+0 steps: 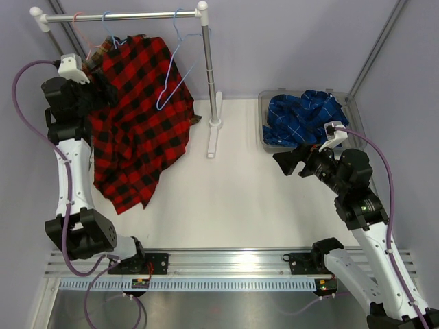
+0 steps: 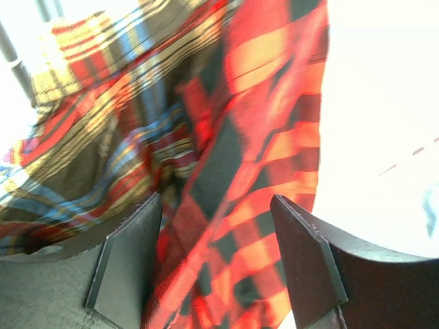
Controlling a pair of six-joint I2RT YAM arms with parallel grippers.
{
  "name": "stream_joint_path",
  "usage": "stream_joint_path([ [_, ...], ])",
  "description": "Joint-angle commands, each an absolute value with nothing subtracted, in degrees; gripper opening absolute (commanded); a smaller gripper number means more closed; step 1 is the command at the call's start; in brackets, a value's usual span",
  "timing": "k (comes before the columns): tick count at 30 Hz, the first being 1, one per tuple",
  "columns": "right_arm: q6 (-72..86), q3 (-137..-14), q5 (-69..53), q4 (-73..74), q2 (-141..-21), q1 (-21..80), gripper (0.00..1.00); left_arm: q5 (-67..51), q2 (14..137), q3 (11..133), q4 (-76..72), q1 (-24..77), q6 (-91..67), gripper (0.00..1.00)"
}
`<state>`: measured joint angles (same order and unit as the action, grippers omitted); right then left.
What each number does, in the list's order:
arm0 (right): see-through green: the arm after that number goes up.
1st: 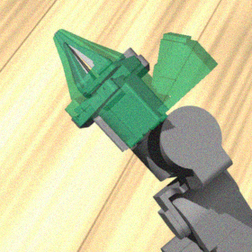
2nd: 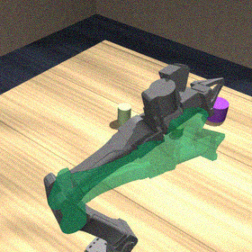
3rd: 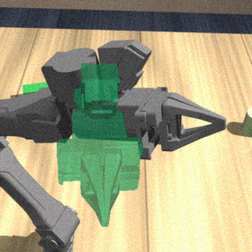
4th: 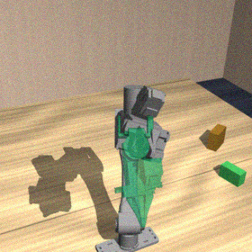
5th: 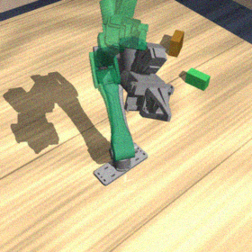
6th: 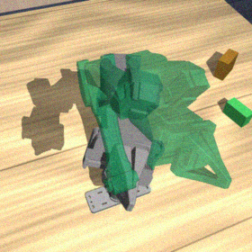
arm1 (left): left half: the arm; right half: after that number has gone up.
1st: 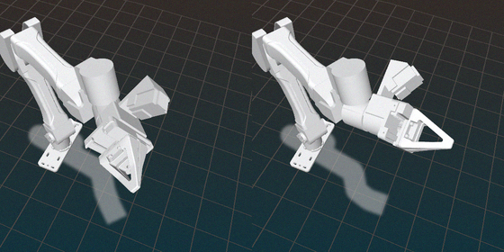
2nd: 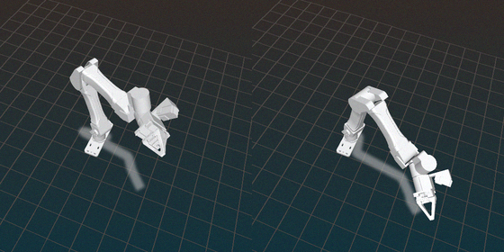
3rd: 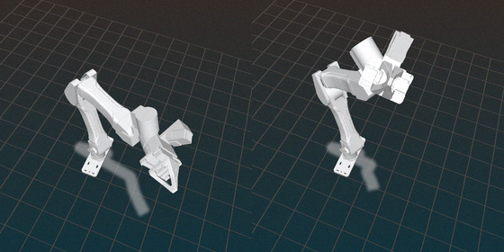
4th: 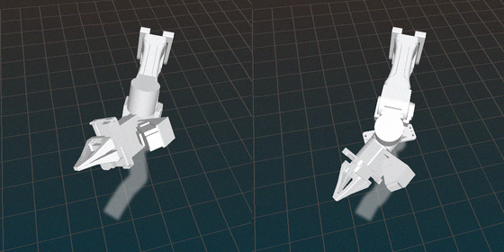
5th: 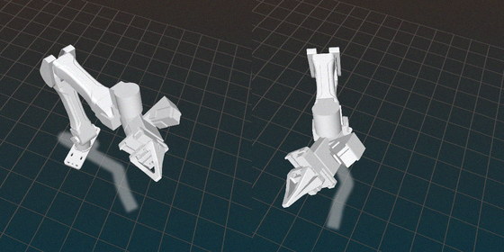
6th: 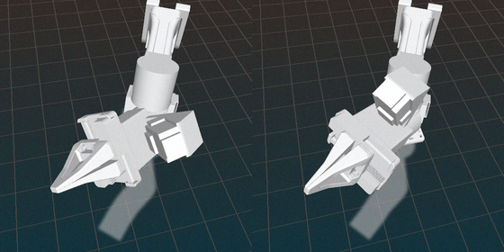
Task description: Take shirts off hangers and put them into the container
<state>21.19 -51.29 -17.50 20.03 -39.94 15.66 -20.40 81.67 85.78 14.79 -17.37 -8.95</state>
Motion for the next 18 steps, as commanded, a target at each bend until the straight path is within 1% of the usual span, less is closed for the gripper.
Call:
stream_joint_path([
  [1,20.65,-51.15,-17.58,19.42,-39.73,16.44,0.99,-27.23,78.22,87.01,12.83,-17.23,-12.91,0.69],
  [9,20.65,-51.15,-17.40,19.42,-39.38,16.52,0.99,-29.09,77.78,84.99,13.44,-16.26,-15.65,0.68],
  [18,20.65,-51.06,-17.31,19.34,-39.20,16.61,0.99,-24.26,80.07,85.60,15.99,-15.30,-13.80,0.68],
])
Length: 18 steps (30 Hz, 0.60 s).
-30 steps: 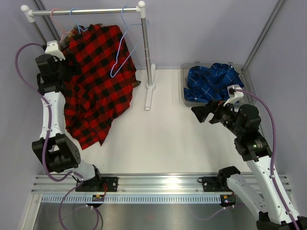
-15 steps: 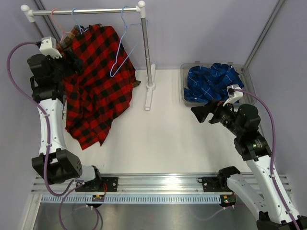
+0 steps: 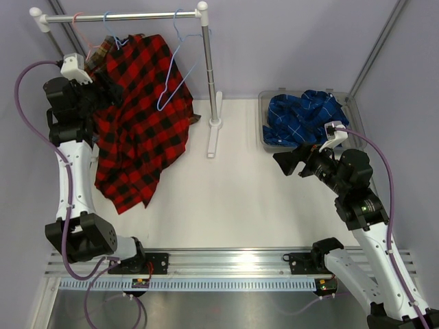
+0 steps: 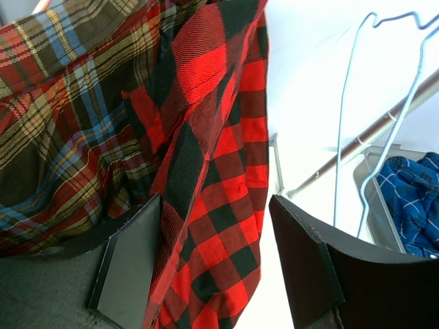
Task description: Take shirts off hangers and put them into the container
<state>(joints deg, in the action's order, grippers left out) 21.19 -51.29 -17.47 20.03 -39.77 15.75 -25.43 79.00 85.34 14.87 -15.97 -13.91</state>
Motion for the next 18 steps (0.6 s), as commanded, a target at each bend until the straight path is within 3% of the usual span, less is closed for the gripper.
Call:
stream_joint_path([
  [1,20.57,-50.98,-17.31,19.42,-39.29,16.61,1.00,-22.87,80.50,85.61,16.34,-14.94,-13.36,0.67],
  [4,20.65,-50.98,-17.23,19.34,-39.20,16.61,0.99,-19.26,81.21,85.87,18.01,-13.36,-11.17,0.66],
  [6,20.57,-50.98,-17.31,19.25,-39.37,16.61,0.99,-18.29,81.82,86.13,18.81,-12.83,-10.90,0.59],
  [7,20.74,-50.98,-17.31,19.34,-39.37,16.61,0.99,-18.02,81.91,86.13,18.81,-12.57,-10.90,0.53],
  [8,20.74,-50.98,-17.31,19.25,-39.55,16.61,1.00,-18.02,81.83,86.22,18.81,-12.48,-10.81,0.39],
  [10,20.74,-50.89,-17.23,19.16,-39.64,16.61,0.99,-17.67,81.74,86.57,18.72,-11.60,-10.29,0.32],
  [14,20.83,-50.89,-17.31,18.90,-39.81,16.61,0.99,-18.37,81.74,87.54,18.81,-11.07,-10.11,0.31],
  [18,20.83,-50.80,-17.40,18.98,-39.81,16.61,0.99,-18.46,82.53,87.80,18.81,-9.76,-9.58,0.38],
])
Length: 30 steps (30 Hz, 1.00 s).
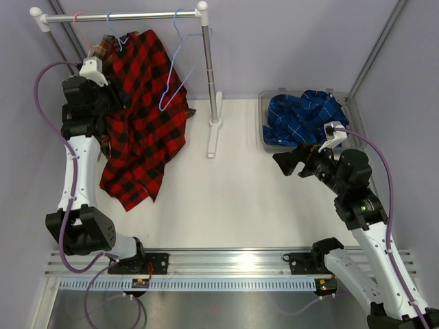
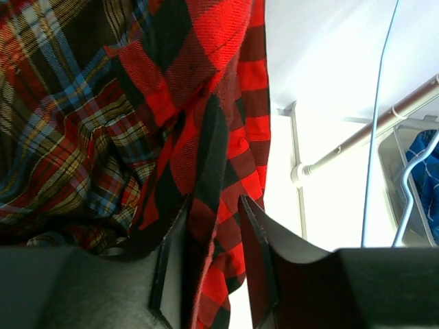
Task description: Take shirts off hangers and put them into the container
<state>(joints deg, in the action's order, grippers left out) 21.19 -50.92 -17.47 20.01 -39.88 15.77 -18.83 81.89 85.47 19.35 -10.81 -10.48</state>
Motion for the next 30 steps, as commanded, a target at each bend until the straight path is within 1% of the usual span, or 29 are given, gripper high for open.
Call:
stream_joint_path([
  [1,20.83,-50.80,-17.32,18.90,-39.81,16.61,0.99,-18.20,82.96,87.80,18.72,-9.58,-9.32,0.41],
  [3,20.83,-50.80,-17.32,18.90,-39.73,16.61,0.99,-17.41,83.49,87.89,19.07,-8.79,-8.79,0.41],
  [5,20.83,-50.80,-17.31,18.90,-39.81,16.61,0.99,-16.61,83.67,87.80,19.25,-8.35,-8.79,0.34],
  [7,20.83,-50.71,-17.31,18.90,-39.81,16.61,0.99,-16.35,83.41,87.98,19.25,-8.35,-8.88,0.32],
  [13,20.92,-50.54,-17.31,18.63,-39.82,16.61,0.99,-14.16,82.09,89.12,19.25,-8.00,-9.05,0.33],
  [15,20.92,-50.62,-17.32,18.54,-39.90,16.61,0.99,-13.54,81.56,89.47,19.25,-8.00,-9.49,0.36],
  [19,20.92,-50.54,-17.31,18.54,-39.90,16.61,0.99,-12.92,81.47,90.87,19.25,-8.09,-9.58,0.36],
  [20,20.92,-50.54,-17.31,18.54,-39.82,16.61,0.99,-13.09,81.65,91.14,19.25,-8.09,-9.58,0.33],
  [21,21.00,-50.45,-17.31,18.54,-39.81,16.61,0.99,-13.53,82.00,91.40,19.25,-8.00,-9.58,0.25],
  [23,21.00,-50.45,-17.31,18.55,-39.81,16.61,0.99,-14.15,82.26,91.67,19.25,-8.00,-9.58,0.20],
  [24,21.01,-50.54,-17.31,18.54,-39.81,16.61,0.99,-14.76,82.35,91.67,19.25,-8.00,-9.67,0.15],
  [26,21.01,-50.54,-17.31,18.54,-39.81,16.70,1.00,-15.20,82.44,91.76,19.25,-7.91,-9.93,0.11],
  [27,20.92,-50.45,-17.31,18.54,-39.81,16.61,1.00,-15.38,82.44,91.76,19.25,-7.91,-10.02,0.04],
  [28,21.00,-50.45,-17.23,18.63,-39.81,16.61,0.99,-15.55,82.53,91.84,19.25,-7.91,-10.02,0.00],
  [30,21.01,-50.36,-17.31,18.46,-39.90,16.61,1.00,-15.73,82.27,92.37,19.25,-7.91,-9.84,0.00],
])
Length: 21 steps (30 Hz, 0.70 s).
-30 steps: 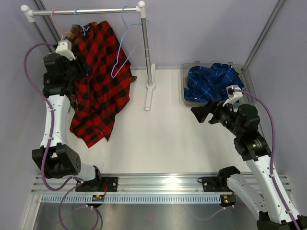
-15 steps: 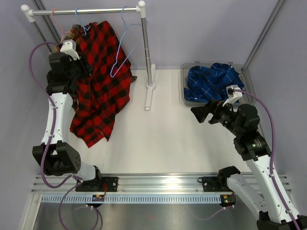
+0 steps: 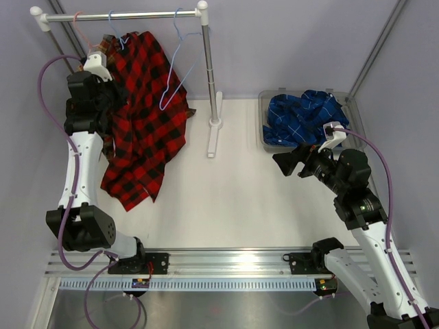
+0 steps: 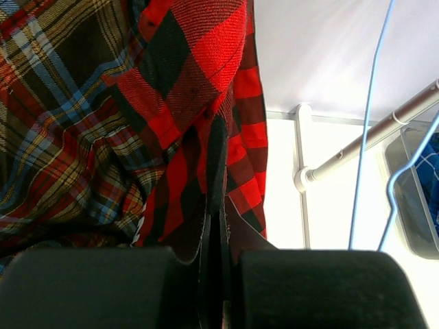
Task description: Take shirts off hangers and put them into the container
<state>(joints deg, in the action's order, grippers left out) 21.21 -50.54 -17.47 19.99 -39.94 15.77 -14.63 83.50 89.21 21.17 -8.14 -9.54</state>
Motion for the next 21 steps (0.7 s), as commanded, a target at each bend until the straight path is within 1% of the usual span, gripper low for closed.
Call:
stream_joint_path([
  [1,21.01,-50.45,-17.31,18.46,-39.90,16.61,1.00,-15.82,82.18,92.55,19.16,-7.91,-10.10,0.00],
  [13,20.92,-50.54,-17.14,18.72,-40.17,16.61,0.99,-14.24,78.14,99.31,19.07,-7.30,-9.23,0.00],
  [21,20.74,-50.71,-17.05,18.98,-40.43,16.61,0.99,-13.54,74.63,97.65,17.93,-6.86,-9.75,0.00],
])
